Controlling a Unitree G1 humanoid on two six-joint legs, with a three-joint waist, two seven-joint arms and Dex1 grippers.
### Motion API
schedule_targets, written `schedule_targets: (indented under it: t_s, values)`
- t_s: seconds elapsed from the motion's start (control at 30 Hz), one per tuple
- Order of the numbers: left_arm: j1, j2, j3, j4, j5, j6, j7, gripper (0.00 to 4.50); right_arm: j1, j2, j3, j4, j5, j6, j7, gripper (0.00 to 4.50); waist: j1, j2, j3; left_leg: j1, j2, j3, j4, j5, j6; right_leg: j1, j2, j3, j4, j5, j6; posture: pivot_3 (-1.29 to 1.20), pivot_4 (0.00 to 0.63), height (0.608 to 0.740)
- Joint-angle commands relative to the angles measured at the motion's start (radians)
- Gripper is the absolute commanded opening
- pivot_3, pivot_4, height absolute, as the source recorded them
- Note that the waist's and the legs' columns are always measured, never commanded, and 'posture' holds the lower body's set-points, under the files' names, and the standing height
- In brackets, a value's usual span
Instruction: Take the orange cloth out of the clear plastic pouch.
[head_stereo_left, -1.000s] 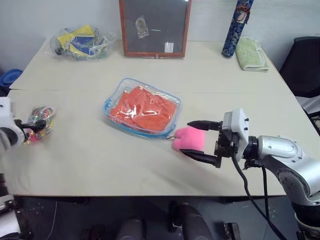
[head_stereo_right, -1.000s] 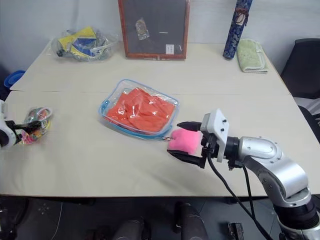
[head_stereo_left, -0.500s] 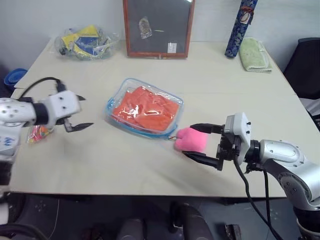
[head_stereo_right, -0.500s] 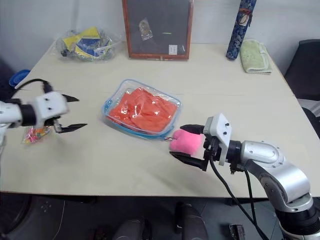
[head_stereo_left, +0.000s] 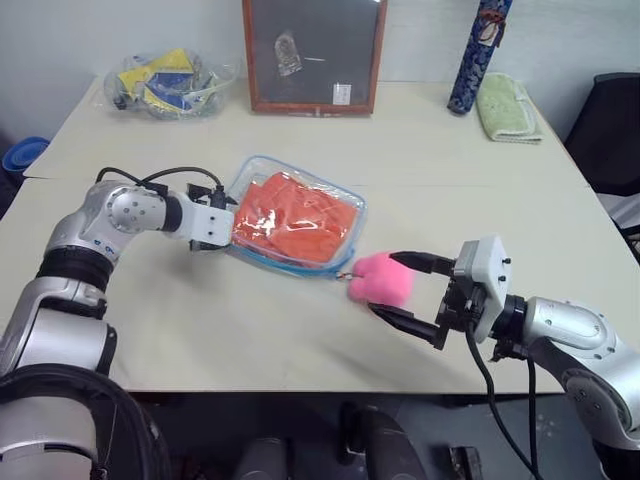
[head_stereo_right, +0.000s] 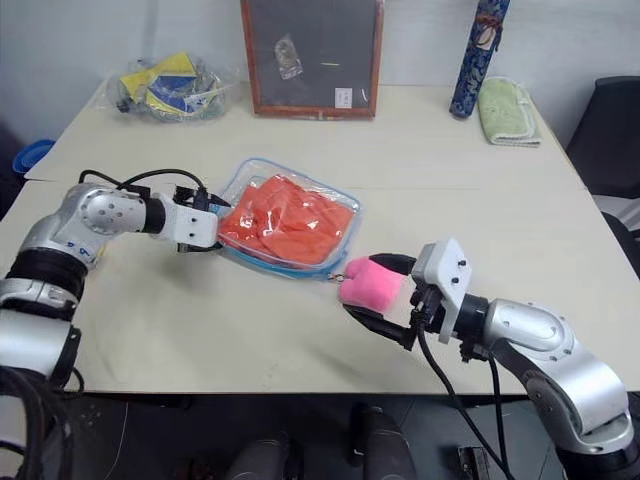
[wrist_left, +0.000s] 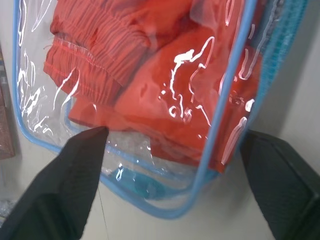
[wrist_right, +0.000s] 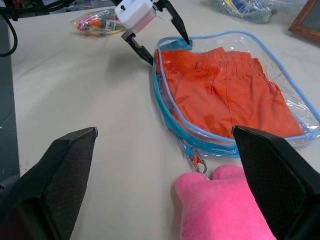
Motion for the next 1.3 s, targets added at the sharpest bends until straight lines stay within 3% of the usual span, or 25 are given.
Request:
schedule_targets:
  t_s: [0.03, 0.2, 0.3, 0.37, 0.5, 0.6, 0.7, 0.9, 1.03, 1.17, 1.3]
  values:
    - [-0.029, -0.003, -0.003, 0.035, 0.016, -0.033, 0.028, 2.96, 0.021, -0.001, -0.039, -0.058, 0.012, -0.007, -0.02, 4.5, 0.0, 0.0, 0.0, 0.0, 0.0, 0.0, 0.0, 0.0, 0.0, 0.0, 0.0, 0.0, 0.0, 0.0, 0.0, 0.0, 0.15, 0.74]
    - [0.013, -0.001, 0.016, 0.005, -0.032, -0.01, -0.063, 1.36, 0.039, -0.01, -0.046, -0.077, 0.015, -0.004, -0.024, 4.5, 0.0, 0.0, 0.0, 0.0, 0.0, 0.0, 0.0, 0.0, 0.0, 0.0, 0.0, 0.0, 0.0, 0.0, 0.0, 0.0, 0.15, 0.74]
    - [0.151, 0.014, 0.064, -0.212, -0.167, 0.158, -0.229, 0.48, 0.043, -0.016, -0.051, -0.087, 0.02, 0.001, -0.022, 4.5, -0.005, 0.0, 0.0, 0.001, 0.0, 0.0, 0.0, 0.0, 0.0, 0.0, 0.0, 0.0, 0.0, 0.0, 0.0, 0.0, 0.15, 0.74]
    - [0.287, 0.037, 0.103, -0.474, -0.249, 0.38, -0.311, 0.48, 0.044, -0.021, -0.054, -0.091, 0.025, 0.006, -0.02, 4.5, -0.011, 0.0, 0.0, 0.002, 0.002, -0.002, 0.0, 0.0, 0.001, 0.0, 0.0, 0.003, 0.001, 0.0, 0.0, 0.0, 0.15, 0.74]
    - [0.562, 0.049, 0.175, -1.086, -0.273, 1.024, -0.336, 0.48, 0.049, -0.047, -0.056, -0.103, 0.032, 0.025, -0.01, 4.5, -0.017, 0.0, 0.0, 0.003, 0.002, -0.005, 0.0, -0.001, 0.001, 0.001, 0.001, 0.006, 0.0, 0.0, 0.0, 0.0, 0.15, 0.74]
    - [0.633, 0.025, 0.168, -1.354, -0.267, 1.397, -0.321, 0.48, 0.056, -0.065, -0.06, -0.112, 0.026, 0.04, -0.015, 4.5, -0.012, 0.0, 0.0, 0.002, 0.002, -0.005, 0.0, -0.001, 0.002, 0.004, 0.001, 0.007, 0.0, 0.0, 0.001, 0.0, 0.15, 0.74]
    - [0.66, 0.015, 0.116, -1.51, -0.214, 1.621, -0.267, 0.48, 0.071, -0.084, -0.073, -0.122, 0.016, 0.066, -0.038, 4.5, -0.003, 0.0, 0.0, 0.002, 0.001, -0.004, 0.0, -0.001, 0.002, 0.004, 0.001, 0.01, -0.001, 0.0, 0.001, 0.0, 0.15, 0.74]
    - [0.647, -0.04, 0.069, -1.555, -0.198, 1.782, -0.134, 0.48, 0.118, -0.084, -0.116, -0.144, 0.023, 0.126, -0.11, 4.5, 0.003, -0.001, -0.001, 0.002, 0.001, -0.003, 0.0, -0.001, 0.002, 0.004, 0.001, 0.012, -0.001, -0.001, 0.001, 0.0, 0.15, 0.74]
    - [0.642, -0.058, 0.074, -1.51, -0.204, 1.71, -0.067, 0.48, 0.181, -0.044, -0.175, -0.142, 0.015, 0.175, -0.21, 4.5, 0.005, 0.0, -0.001, 0.003, 0.001, -0.003, 0.0, -0.001, 0.002, 0.004, 0.0, 0.012, -0.001, -0.001, 0.001, 0.0, 0.15, 0.74]
    - [0.641, -0.067, 0.106, -1.483, -0.243, 1.656, -0.052, 0.48, 0.215, 0.072, -0.245, -0.105, 0.032, 0.228, -0.361, 4.5, 0.003, -0.001, -0.001, 0.003, 0.001, -0.003, 0.0, -0.001, 0.002, 0.004, 0.0, 0.012, 0.0, -0.001, 0.001, 0.0, 0.15, 0.74]
    - [0.654, -0.046, 0.151, -1.516, -0.308, 1.664, -0.081, 1.37, 0.211, 0.199, -0.27, -0.08, 0.067, 0.275, -0.48, 4.5, 0.0, 0.0, -0.001, 0.003, 0.001, -0.003, 0.0, -0.001, 0.001, 0.003, 0.0, 0.013, 0.0, -0.001, 0.0, 0.0, 0.15, 0.74]
